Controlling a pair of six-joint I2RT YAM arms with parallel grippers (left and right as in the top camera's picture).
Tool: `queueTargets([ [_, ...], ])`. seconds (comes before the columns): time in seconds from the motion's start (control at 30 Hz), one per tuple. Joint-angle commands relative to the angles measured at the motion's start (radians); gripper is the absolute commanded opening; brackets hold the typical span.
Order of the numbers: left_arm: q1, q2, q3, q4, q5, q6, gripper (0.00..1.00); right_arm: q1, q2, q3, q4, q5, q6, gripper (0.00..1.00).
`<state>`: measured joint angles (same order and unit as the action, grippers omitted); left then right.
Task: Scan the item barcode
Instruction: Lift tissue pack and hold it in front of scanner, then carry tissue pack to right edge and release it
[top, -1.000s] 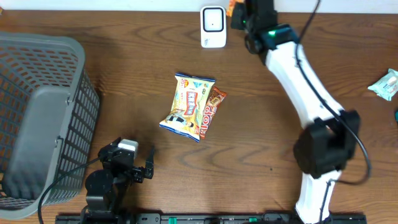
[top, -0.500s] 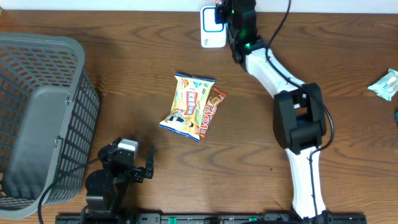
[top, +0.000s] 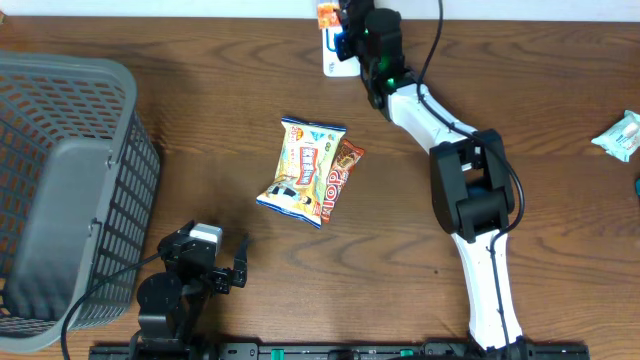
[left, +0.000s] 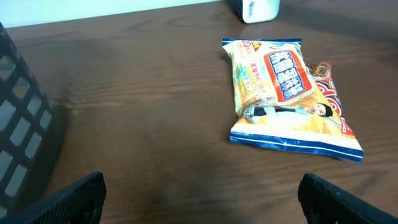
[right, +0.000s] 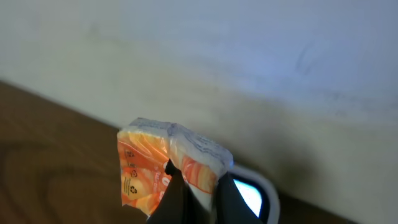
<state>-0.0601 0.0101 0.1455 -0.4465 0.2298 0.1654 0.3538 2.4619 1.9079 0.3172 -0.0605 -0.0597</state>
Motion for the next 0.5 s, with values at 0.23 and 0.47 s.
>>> queueTargets([
  [0.23, -0.002, -0.005, -0.013, -0.021, -0.003, 0.014, 0.99, -0.008, -0.245, 0.007, -0.316, 0.280, -0.054, 0.01],
  [0.47, -0.002, -0.005, -0.013, -0.021, -0.003, 0.014, 0.98, -0.070, -0.379, 0.007, -0.782, 0.912, 0.016, 0.02],
])
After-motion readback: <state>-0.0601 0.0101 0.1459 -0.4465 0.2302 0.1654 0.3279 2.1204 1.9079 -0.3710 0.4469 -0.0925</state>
